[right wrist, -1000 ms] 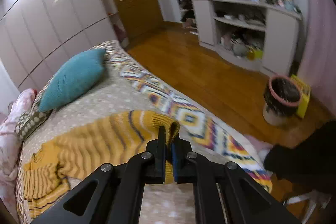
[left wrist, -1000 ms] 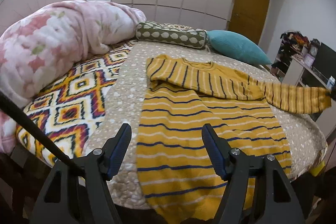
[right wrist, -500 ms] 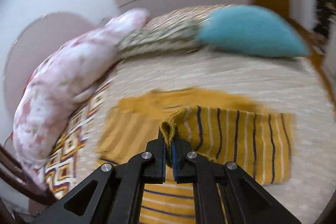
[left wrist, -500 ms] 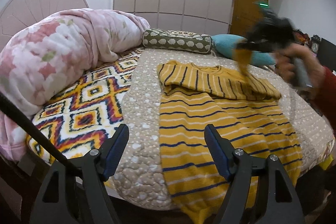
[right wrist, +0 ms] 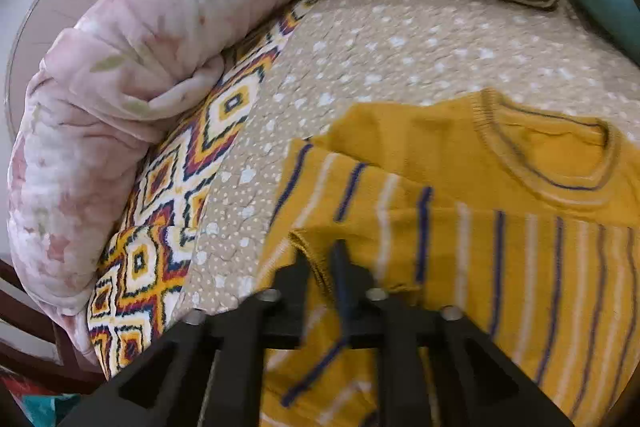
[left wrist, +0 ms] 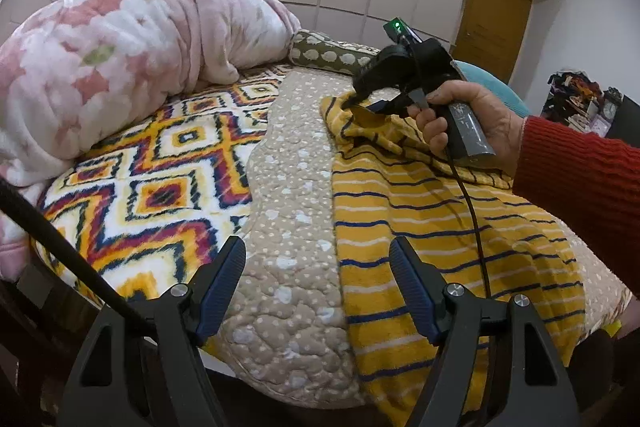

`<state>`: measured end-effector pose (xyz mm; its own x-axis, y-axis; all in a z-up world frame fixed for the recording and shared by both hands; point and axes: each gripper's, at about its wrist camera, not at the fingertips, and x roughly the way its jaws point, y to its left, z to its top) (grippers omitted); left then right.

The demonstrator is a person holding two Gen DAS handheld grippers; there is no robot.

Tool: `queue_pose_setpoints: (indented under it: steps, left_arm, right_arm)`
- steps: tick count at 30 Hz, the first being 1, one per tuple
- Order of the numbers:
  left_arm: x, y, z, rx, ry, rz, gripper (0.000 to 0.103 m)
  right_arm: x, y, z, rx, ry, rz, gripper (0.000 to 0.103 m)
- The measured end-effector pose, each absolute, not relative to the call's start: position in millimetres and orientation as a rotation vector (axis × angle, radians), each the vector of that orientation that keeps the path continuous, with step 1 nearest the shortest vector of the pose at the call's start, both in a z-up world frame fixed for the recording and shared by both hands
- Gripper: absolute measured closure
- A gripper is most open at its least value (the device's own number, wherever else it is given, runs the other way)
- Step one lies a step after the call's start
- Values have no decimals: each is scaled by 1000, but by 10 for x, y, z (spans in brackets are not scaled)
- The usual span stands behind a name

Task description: Fold small clothes

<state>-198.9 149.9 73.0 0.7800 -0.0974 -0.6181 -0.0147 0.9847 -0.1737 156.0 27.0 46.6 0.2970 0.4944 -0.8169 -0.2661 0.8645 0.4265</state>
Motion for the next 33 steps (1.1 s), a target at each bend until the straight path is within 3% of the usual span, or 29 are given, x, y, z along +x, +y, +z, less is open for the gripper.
queue_pose_setpoints:
  steps: [1, 2, 8, 15, 20, 25, 26, 28, 29, 31, 33]
  left_arm:
    - [-1978, 1503, 725, -177, 678, -45, 30]
    - [-1977, 1497, 727, -178, 680, -46, 30]
    - [-1991, 1382, 796, -150, 673, -51, 30]
    - [-1744, 1273, 1017, -161, 661, -105, 30]
    - [-979, 1119, 1196, -173, 671, -190, 24]
    - [78, 1013, 895, -317, 839, -261, 26]
    - [221, 1011, 820, -350, 863, -258, 30]
    - [493, 987, 680, -402, 901, -261, 61]
    - [631, 969, 605, -415, 931, -247, 67]
    - [832, 941, 450, -394, 993, -183, 88]
    - [909, 924, 350, -335, 1038, -110, 94]
  right_arm:
    - [1562, 285, 475, 242, 1167, 530, 61]
    - [1554, 290, 509, 269, 1162, 559, 60]
    - [1296, 199, 802, 347, 1124, 740, 60]
    - [864, -721, 954, 298, 1035, 572, 60]
    - [604, -1598, 881, 282, 1000, 413, 60]
    - [347, -2465, 807, 344, 956, 278, 60]
    - [321, -2564, 802, 350, 952, 261, 60]
    - [278, -2773, 761, 376, 948, 232, 60]
    - [278, -2852, 738, 390, 947, 222, 60]
    - [324, -2951, 685, 421, 947, 217, 60]
    - [381, -2952, 638, 438, 952, 238, 60]
